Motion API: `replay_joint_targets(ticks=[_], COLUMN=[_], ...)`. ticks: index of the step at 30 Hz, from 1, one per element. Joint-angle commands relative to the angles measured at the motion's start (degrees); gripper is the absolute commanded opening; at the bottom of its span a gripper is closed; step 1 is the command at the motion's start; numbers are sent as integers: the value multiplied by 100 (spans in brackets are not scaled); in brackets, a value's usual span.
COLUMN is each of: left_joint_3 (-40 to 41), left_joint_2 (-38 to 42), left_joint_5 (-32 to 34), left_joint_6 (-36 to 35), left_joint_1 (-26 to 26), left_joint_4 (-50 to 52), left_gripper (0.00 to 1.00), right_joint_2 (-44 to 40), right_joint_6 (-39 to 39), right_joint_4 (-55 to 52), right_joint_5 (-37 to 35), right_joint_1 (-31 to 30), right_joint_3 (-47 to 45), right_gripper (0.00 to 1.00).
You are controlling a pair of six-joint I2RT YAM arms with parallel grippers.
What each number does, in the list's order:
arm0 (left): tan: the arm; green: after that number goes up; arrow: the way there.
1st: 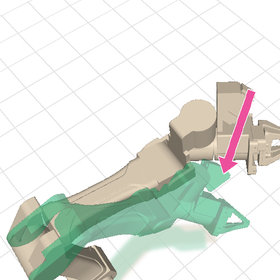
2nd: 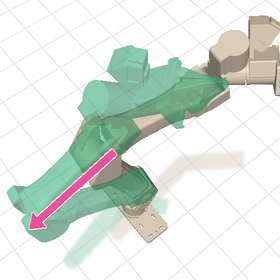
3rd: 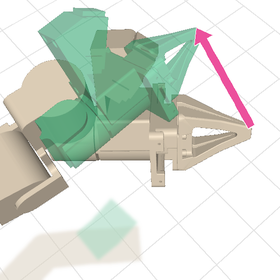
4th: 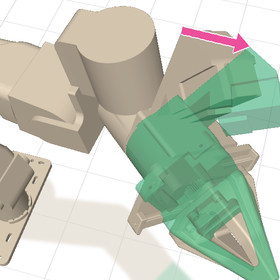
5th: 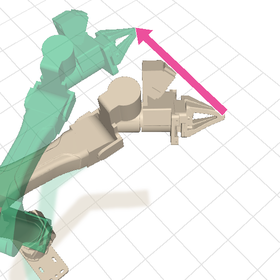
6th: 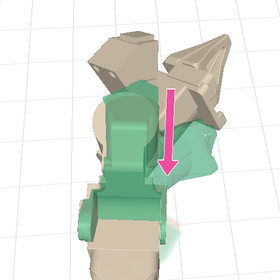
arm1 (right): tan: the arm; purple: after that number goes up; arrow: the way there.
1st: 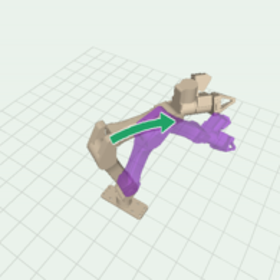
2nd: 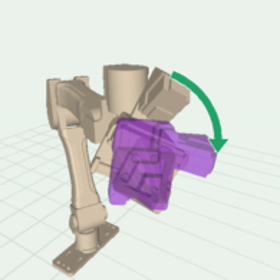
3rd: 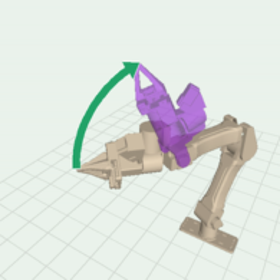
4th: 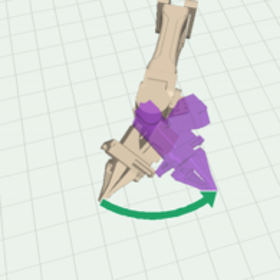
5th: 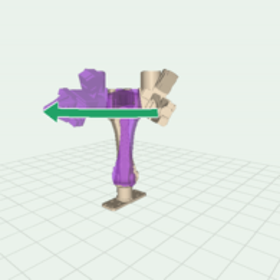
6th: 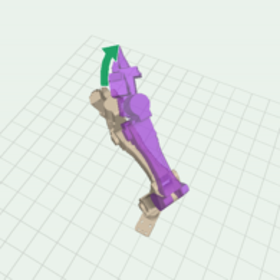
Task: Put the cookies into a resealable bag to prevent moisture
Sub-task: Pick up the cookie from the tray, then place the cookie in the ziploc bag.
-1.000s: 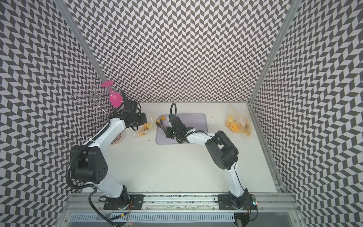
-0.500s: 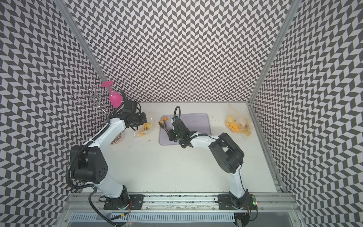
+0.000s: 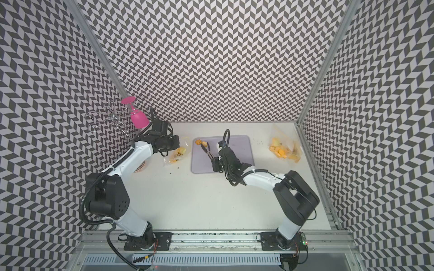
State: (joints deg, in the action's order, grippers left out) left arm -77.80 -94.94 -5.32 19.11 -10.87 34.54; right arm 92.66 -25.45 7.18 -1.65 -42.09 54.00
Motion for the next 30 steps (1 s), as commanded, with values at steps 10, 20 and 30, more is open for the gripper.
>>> replay_joint_targets(ticks=[10, 20, 30], left_joint_3=[-202, -174, -139], left_joint_2=[-341, -298, -263], left_joint_5=[-397, -592, -701], left_joint_6=[-76, -142, -166], left_joint_1=[-196, -205, -213], left_joint_4=[-63, -121, -168], left_gripper=[0, 0, 0], right_joint_2=[-1349, -467, -300], right_joint_6=[1478, 1586, 1526], right_joint_4=[694, 478, 463], right_joint_5=[906, 1317, 1354], right_joint_1=[-18, -141, -177], right_joint_3=[-547, -10, 67], right_gripper=[12, 12, 26])
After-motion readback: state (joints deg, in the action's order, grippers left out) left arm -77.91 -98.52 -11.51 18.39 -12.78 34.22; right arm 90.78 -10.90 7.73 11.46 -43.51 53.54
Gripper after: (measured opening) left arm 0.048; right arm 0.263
